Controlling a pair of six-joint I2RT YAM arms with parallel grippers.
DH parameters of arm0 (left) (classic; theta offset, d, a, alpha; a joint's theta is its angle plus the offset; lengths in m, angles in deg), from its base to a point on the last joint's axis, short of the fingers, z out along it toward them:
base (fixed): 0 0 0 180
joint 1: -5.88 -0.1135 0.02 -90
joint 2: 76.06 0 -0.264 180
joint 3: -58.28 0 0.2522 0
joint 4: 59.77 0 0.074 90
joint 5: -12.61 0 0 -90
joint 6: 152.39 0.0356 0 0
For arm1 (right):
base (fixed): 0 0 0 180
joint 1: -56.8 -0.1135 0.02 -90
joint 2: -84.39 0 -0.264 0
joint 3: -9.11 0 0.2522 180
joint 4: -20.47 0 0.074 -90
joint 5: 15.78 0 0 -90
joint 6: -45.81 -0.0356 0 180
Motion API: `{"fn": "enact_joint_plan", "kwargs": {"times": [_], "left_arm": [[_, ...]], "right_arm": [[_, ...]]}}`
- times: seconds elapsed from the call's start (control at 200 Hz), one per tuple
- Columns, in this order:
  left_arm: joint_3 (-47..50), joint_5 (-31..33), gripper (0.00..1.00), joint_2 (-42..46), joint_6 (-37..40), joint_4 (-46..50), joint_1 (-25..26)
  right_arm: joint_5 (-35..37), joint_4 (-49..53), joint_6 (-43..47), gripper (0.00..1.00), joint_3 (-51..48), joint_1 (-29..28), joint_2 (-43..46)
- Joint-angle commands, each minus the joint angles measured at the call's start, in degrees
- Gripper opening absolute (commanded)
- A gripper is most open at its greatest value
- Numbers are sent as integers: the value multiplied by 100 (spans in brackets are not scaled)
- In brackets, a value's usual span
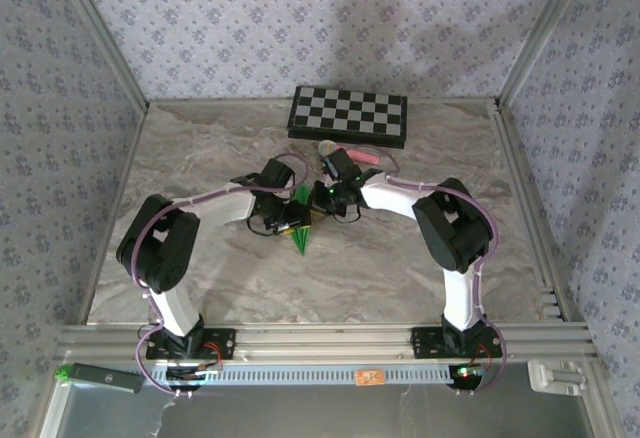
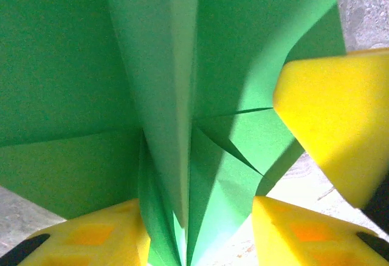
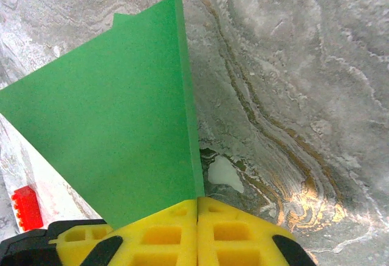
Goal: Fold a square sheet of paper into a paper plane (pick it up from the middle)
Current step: Turn over a paper plane at the center of the table.
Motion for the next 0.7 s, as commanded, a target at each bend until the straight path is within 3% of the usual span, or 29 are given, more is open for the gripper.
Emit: {"fn": "enact_joint_plan", "kwargs": {"times": [0.0, 0.54, 0.695], "left_arm": [[-132, -102, 49, -7, 170, 94, 20], [-5, -241, 56, 108, 471, -99, 29], [-34, -28, 51, 81, 410, 47, 22]], "right_arm": [[-104, 28, -85, 7, 161, -2, 113], [-113, 59, -93, 7, 137, 27, 78], [-113, 61, -91, 7, 129, 31, 72]]}}
